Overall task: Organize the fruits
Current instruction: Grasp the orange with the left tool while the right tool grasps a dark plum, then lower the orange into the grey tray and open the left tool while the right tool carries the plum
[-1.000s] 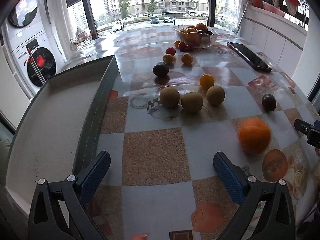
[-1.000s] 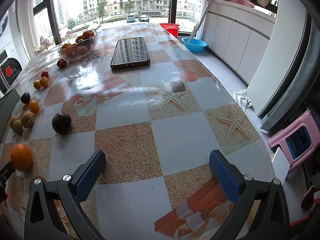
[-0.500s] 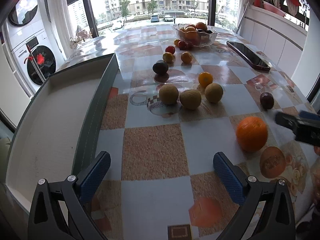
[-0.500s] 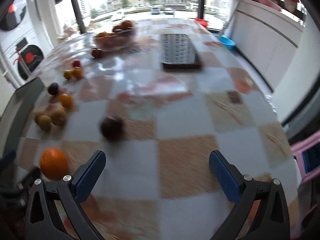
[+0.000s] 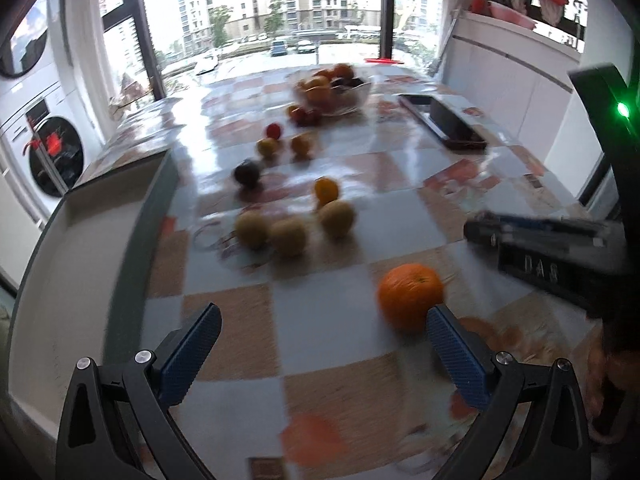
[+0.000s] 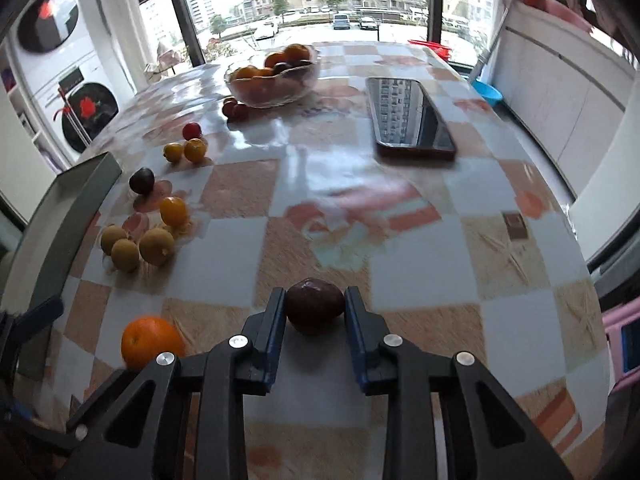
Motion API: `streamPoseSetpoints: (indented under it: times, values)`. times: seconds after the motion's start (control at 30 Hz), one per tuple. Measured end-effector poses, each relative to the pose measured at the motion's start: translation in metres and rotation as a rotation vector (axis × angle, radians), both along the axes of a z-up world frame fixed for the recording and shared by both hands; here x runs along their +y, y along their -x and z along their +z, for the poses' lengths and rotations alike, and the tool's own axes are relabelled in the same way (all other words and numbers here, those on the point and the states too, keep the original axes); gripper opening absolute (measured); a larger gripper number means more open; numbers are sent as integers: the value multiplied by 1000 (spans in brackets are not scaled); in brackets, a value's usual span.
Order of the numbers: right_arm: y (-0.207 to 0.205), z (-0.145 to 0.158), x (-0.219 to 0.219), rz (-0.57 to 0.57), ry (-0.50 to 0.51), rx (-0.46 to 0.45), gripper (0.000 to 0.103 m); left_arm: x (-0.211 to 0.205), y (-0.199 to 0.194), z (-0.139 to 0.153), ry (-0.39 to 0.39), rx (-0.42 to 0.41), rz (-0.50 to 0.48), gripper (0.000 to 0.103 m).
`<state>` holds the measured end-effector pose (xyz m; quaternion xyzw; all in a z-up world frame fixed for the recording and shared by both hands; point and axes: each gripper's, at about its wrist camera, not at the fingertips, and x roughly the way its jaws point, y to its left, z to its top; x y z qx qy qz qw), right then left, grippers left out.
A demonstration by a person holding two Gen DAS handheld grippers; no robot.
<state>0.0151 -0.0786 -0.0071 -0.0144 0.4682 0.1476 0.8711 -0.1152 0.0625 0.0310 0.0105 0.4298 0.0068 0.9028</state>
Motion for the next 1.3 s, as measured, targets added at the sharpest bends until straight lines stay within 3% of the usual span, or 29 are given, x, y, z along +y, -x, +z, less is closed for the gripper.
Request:
streamPoseSetpoints:
  times: [0.17,0.23,0.3,0.33,0.43,0.67,0.93,1.1,1.3]
  values:
    - [12,0,-21,-26,-16,8,32,-21,-13,-1,-3,12,-35,95]
    - [16,1,-25,-33,-20,8,32,-26,-17,-4,-9,28,-36,83]
    - [19,1,-28,-36,-24,8,32,-30,-23,-10,3,71,-36,63]
    - [20,1,-29,-37,-26,8,32,-29,-25,-15,29,100,-35,60]
    - [24,2,-32,-40,-32,13,32,-30,-22,-14,48,78,-42,40]
    - [31,4,-29,-27,-36,19,32,-5,-1,-7,82,72,-25,40]
    - [34,9,16,66,-36,27,32,52,23,22,79,-15,78,40]
    - [37,17,59,153,-39,26,32,104,28,31,42,-55,198,40]
    - [38,29,125,268,-61,27,32,167,33,18,3,-36,350,41]
